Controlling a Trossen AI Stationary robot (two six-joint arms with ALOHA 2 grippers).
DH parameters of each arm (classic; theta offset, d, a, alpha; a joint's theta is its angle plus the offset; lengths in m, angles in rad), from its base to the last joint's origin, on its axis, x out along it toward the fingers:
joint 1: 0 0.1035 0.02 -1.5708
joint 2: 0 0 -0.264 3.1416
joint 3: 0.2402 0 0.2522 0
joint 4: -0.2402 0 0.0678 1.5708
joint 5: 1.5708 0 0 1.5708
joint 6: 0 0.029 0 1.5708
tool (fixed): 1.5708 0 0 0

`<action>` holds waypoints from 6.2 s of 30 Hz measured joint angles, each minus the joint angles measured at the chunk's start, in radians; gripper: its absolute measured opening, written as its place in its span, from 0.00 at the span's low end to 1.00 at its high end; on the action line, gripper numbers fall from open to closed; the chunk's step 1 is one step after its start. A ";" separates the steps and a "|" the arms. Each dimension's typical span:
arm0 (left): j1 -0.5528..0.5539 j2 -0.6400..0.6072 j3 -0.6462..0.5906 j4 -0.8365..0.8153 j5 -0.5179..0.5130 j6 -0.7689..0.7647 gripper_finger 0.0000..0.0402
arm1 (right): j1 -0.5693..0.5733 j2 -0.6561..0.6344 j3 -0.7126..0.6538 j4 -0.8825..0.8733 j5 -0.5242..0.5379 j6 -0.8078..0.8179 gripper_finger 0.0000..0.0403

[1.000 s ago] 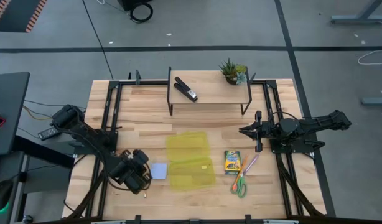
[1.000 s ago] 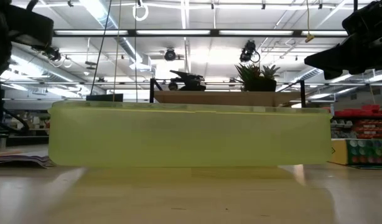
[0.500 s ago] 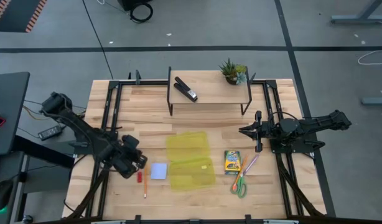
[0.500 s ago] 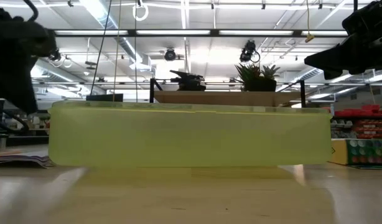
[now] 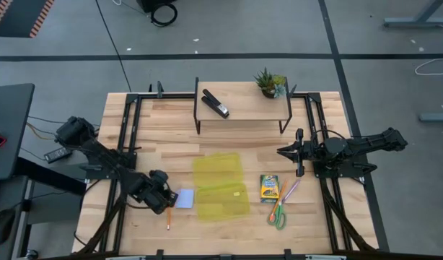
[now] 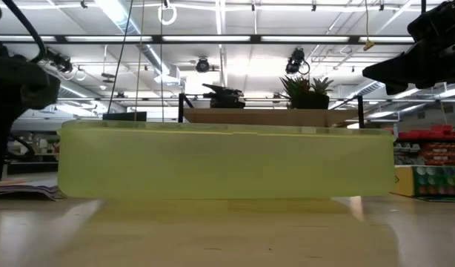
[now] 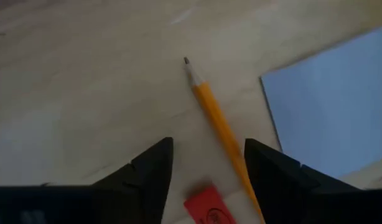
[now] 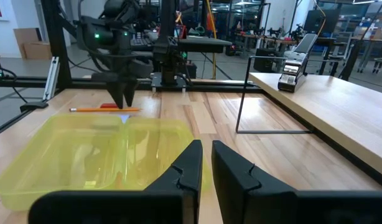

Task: Pack school essentials
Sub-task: Put the left orange pencil into the yellow supply box

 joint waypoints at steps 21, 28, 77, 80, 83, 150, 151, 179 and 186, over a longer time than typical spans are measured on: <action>0.052 0.321 0.340 -0.260 0.052 -0.019 0.34 | 0.000 0.000 0.000 0.000 0.000 0.000 0.10; 0.053 0.373 0.380 -0.273 0.057 -0.087 0.25 | 0.000 0.000 0.000 0.000 0.000 0.000 0.10; 0.038 0.268 0.395 -0.341 0.127 0.047 0.08 | 0.000 0.000 0.000 0.000 0.000 0.000 0.10; 0.033 0.267 0.430 -0.333 0.263 0.107 0.14 | 0.000 0.000 0.000 0.000 0.000 0.000 0.10; 0.033 0.267 0.444 -0.325 0.395 0.119 0.20 | 0.000 0.000 0.000 0.000 0.000 0.000 0.10; 0.140 0.380 0.174 0.106 0.863 0.131 0.03 | 0.000 0.000 0.000 0.000 0.000 0.000 0.10; 0.139 0.382 0.179 0.098 0.859 0.137 0.03 | 0.000 0.000 0.000 0.000 0.000 0.000 0.10; 0.140 0.335 0.373 -0.162 0.802 0.169 0.04 | 0.000 0.000 0.000 0.000 0.000 0.000 0.10; 0.141 0.283 0.409 -0.212 0.789 0.145 0.05 | 0.000 0.000 0.000 -0.001 0.000 0.000 0.10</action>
